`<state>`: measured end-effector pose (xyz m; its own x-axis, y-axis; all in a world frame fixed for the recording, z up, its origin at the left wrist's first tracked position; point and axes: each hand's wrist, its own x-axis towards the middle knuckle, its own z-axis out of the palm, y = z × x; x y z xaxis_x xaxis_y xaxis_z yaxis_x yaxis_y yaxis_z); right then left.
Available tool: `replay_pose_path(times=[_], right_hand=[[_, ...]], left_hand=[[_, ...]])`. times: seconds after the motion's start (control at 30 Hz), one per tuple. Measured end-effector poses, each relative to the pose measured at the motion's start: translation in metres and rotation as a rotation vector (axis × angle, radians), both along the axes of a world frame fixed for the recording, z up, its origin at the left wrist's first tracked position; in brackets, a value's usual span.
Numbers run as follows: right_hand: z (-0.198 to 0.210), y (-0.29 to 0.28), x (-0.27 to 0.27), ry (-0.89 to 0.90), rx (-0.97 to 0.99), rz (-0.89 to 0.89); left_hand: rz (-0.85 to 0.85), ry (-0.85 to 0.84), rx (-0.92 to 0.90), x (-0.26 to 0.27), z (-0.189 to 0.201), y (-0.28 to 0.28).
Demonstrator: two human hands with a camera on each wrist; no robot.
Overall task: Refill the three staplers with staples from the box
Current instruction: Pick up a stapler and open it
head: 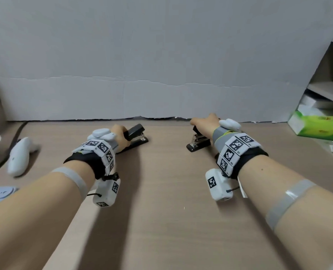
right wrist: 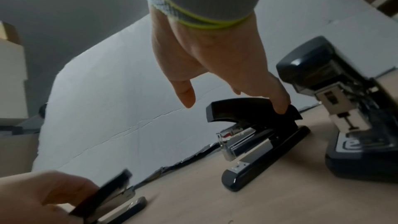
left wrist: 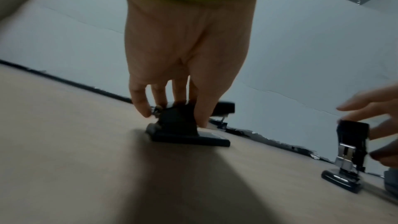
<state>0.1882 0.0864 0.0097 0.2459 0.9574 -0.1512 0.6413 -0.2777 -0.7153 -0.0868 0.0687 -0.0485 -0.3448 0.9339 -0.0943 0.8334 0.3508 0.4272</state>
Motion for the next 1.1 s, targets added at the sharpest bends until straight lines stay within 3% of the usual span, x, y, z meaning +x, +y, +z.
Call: replay_pose_path(times=[0.1, 0.17, 0.27, 0.4, 0.53, 0.67, 0.77, 0.87, 1.0, 1.1], right_hand=[[0.000, 0.007, 0.000, 0.048, -0.037, 0.013], [-0.001, 0.015, 0.004, 0.128, -0.033, 0.017], [0.005, 0.022, 0.017, 0.295, -0.042, 0.043], [0.021, 0.023, 0.042, 0.295, 0.036, 0.101], [0.025, 0.022, 0.080, 0.111, 0.159, 0.047], [0.007, 0.021, 0.108, -0.142, -0.025, 0.061], [-0.002, 0.028, 0.119, -0.209, -0.088, 0.062], [-0.009, 0.029, 0.125, -0.105, -0.110, 0.024], [-0.018, 0.029, 0.129, 0.159, -0.162, -0.064], [-0.021, 0.031, 0.133, 0.230, -0.194, -0.046]], left_hand=[[-0.066, 0.127, 0.009, 0.024, 0.016, 0.001], [-0.172, 0.135, 0.165, 0.055, 0.031, 0.003], [-0.408, -0.063, 0.257, 0.111, 0.044, 0.016], [-0.478, -0.220, 0.203, 0.168, 0.040, 0.028], [-0.434, -0.151, 0.163, 0.190, 0.024, 0.043], [-0.454, -0.096, 0.211, 0.199, 0.021, 0.044], [-0.399, -0.120, 0.269, 0.192, 0.019, 0.047], [-0.267, -0.104, 0.299, 0.178, 0.015, 0.053], [-0.090, -0.121, 0.333, 0.163, 0.011, 0.057], [-0.026, -0.118, 0.320, 0.158, 0.010, 0.057]])
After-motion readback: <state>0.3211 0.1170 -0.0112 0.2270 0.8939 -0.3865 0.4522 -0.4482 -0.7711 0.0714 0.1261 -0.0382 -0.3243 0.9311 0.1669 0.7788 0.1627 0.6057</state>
